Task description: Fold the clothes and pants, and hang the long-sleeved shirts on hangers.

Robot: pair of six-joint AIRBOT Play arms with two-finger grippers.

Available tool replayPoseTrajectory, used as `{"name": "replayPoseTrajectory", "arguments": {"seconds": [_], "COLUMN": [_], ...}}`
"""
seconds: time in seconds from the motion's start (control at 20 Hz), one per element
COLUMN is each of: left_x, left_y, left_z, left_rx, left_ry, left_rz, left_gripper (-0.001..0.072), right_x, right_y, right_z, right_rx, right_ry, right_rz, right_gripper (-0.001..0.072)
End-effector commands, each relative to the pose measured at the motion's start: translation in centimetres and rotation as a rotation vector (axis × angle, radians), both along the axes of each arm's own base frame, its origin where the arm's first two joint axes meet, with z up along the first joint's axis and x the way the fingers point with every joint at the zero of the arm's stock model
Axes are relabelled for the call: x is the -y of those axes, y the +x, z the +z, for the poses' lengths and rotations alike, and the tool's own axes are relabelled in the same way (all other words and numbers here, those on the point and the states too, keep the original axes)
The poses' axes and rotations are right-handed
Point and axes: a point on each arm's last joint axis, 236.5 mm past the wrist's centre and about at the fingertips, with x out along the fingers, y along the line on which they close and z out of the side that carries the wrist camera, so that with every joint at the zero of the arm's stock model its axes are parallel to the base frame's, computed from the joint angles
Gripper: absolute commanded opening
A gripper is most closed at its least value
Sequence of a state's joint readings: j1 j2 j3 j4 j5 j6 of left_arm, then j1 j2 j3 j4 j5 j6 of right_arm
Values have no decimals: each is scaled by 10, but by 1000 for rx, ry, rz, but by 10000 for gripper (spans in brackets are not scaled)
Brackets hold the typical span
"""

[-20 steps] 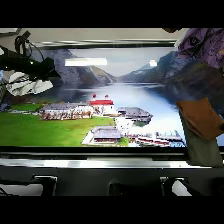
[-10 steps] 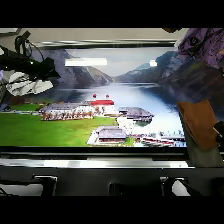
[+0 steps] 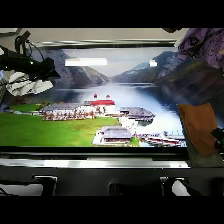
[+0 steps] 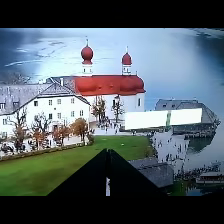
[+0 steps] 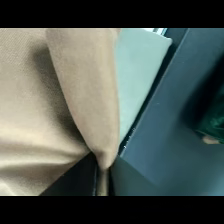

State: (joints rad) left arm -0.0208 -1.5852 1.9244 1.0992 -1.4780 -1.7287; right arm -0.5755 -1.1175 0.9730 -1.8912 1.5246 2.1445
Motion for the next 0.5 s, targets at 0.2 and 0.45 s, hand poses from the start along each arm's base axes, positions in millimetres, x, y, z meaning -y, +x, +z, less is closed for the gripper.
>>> {"name": "replayPoseTrajectory", "arguments": {"seconds": [0.2,0.45], "left_x": [0,0], "left_y": [0,0], "left_z": [0,0], "left_rx": [1,1], "left_ry": [0,0], "left_rz": [1,1], "left_gripper": [18,18], "right_x": [-6,0], "right_y": [-18,-22], "right_z": [-6,-6], "right_rx": [-72,-90], "right_ry": [19,-4], "right_rz": [-9,-3], "right_gripper": [27,27]}}
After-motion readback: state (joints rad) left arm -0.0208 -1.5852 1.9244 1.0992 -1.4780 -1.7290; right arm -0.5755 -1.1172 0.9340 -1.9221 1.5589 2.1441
